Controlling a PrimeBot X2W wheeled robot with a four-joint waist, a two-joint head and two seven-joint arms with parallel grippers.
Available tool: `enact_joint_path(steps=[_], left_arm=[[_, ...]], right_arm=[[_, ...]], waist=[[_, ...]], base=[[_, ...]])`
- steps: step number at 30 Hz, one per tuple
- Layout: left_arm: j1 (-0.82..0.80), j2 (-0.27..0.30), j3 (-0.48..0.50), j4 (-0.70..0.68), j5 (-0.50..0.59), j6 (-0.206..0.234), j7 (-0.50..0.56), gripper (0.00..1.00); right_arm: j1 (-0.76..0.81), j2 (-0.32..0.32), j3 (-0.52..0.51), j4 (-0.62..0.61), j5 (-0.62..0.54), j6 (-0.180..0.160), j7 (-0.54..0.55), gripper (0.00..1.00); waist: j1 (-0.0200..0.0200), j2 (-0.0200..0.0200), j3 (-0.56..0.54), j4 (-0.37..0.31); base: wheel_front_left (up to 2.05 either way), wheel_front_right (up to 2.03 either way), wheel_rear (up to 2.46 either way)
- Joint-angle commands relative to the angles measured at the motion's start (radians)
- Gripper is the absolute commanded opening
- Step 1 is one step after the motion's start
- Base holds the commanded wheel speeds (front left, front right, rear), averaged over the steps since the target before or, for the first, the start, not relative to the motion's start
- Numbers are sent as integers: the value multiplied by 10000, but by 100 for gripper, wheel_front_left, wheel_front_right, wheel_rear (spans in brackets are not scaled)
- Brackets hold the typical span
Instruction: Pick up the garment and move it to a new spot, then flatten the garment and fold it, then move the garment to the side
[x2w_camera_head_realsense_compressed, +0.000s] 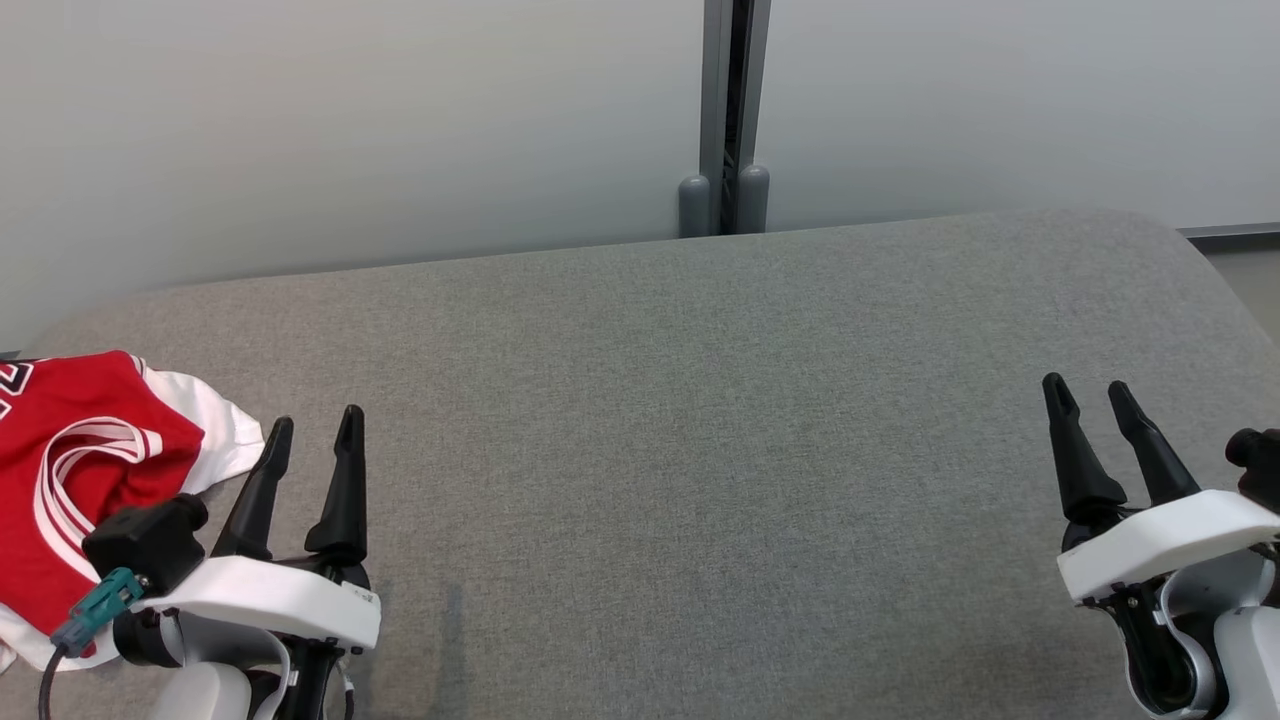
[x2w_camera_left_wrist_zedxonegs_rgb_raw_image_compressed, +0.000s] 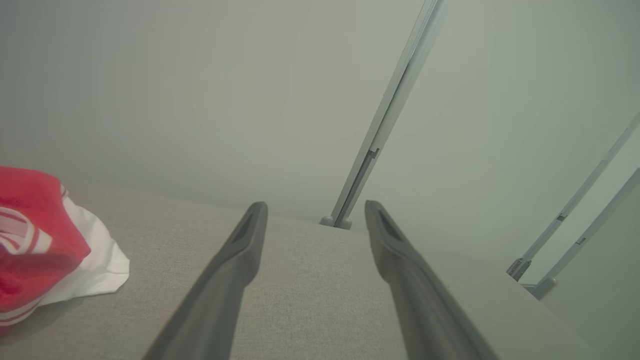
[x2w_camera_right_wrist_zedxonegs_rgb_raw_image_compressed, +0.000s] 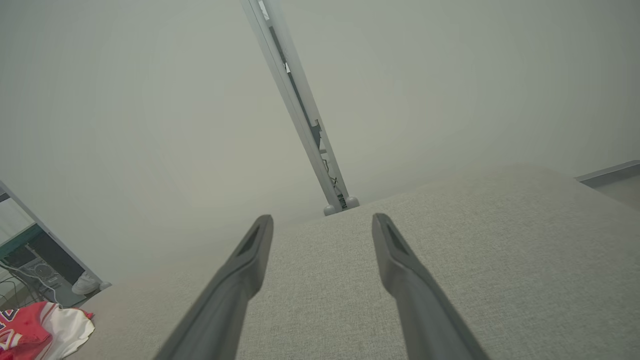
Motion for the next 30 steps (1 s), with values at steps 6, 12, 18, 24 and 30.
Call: enact_joint_path(steps=[6,12,18,24,30], left_arm=[[53,168,71,-44,730,217,105,100],[174,187,143,-16,1154,370,33,100],[249,267,106,3,1469,256,35,100],[344,366,105,17,1904,320,259,100],[428,453,124,-51,2331,466,406,100]], right_arm=[[48,-76,208,-70,-690,16,-196,100],[178,48,270,-31,-1093,16,-209,100],[292,92,398,-133,-1330,16,-227,100],[427,55,502,-267,-1708,17,-345,100],[512,101,534,-358,-2167,17,-395,100]], waist=[[0,0,-30,-10],[0,0,-67,-2],[0,0,-84,-6],[0,0,-90,-28],[0,0,-96,-65]], base=[[0,0,0],[0,0,0],[0,0,0],[0,0,0],[0,0,0]])
